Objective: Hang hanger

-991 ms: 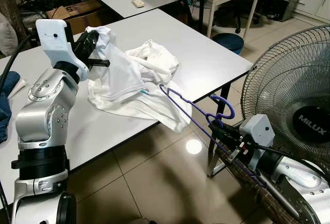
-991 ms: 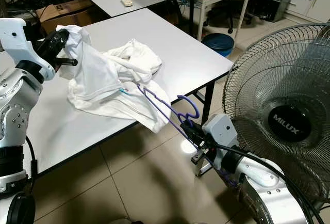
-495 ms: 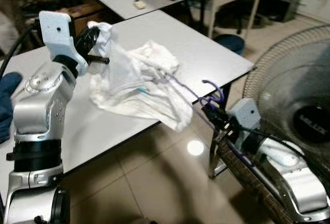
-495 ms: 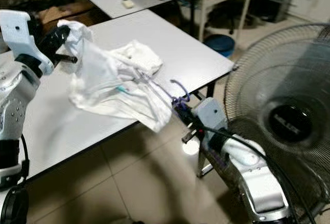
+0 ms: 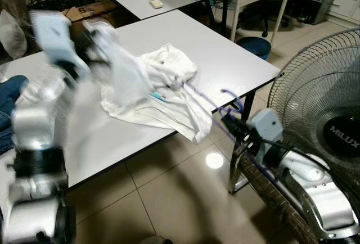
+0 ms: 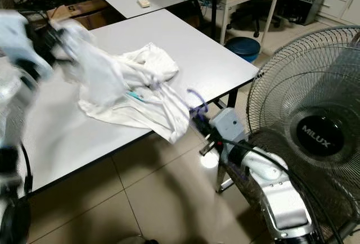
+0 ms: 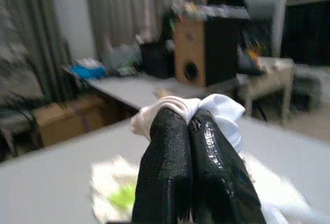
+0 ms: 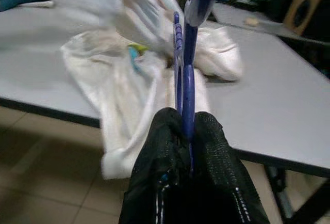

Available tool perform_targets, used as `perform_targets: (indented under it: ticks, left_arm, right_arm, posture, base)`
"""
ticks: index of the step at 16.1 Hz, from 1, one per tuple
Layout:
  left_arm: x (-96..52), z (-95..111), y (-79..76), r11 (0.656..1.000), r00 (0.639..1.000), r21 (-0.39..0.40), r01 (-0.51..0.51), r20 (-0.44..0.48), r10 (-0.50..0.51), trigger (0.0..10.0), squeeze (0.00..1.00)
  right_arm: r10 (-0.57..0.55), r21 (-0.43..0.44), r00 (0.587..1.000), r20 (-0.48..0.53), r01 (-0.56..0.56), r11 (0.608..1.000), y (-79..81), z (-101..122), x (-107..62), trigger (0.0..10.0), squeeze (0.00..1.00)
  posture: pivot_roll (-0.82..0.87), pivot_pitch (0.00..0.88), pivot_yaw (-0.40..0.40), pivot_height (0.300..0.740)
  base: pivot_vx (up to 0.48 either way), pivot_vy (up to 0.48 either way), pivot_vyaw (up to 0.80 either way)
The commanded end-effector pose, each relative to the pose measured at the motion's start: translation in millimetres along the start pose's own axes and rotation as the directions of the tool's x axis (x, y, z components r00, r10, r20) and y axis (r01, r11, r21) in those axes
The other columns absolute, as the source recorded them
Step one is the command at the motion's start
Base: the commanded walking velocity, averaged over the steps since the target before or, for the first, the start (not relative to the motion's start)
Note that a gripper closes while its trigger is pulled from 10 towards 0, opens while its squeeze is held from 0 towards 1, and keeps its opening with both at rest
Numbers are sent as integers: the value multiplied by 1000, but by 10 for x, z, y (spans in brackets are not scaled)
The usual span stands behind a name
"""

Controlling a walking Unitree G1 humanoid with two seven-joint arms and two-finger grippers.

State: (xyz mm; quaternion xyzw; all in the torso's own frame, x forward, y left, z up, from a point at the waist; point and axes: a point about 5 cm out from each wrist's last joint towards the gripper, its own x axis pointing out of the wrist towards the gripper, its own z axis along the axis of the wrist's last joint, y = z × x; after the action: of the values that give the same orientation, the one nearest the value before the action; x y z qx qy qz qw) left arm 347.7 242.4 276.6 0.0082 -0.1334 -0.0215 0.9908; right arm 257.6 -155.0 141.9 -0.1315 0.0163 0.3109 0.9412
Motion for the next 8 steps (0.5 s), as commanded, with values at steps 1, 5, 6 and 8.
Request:
perform_targets:
  ticks: [1, 5, 6, 8]
  left_arm:
    - [64, 605, 272, 996, 970, 34, -84, 233, 74, 0, 0]
    - [-7, 1587, 529, 967, 825, 102, -234, 546, 143, 0, 0]
    - [8, 1645, 457, 972, 826, 122, -201, 555, 101, 0, 0]
    - [107, 1390, 245, 971, 880, 211, -108, 474, -5, 0, 0]
  right_arm:
    - [-37, -13, 998, 47, 38, 999, -65, 75, 11, 10000, 0]
    - [-83, 0, 992, 93, 83, 997, -111, 126, 4, 10000, 0]
    - [-88, 1, 992, 93, 88, 996, -112, 121, 0, 10000, 0]
    - [-89, 3, 991, 96, 90, 996, -97, 114, 7, 10000, 0]
  posture:
    - [-85, 0, 127, 740]
    - [-86, 0, 135, 740]
    - [-83, 0, 134, 740]
    - [-85, 0, 136, 740]
  base:
    - [0, 0, 0]
    - [0, 0, 0]
    - [0, 0, 0]
    - [0, 0, 0]
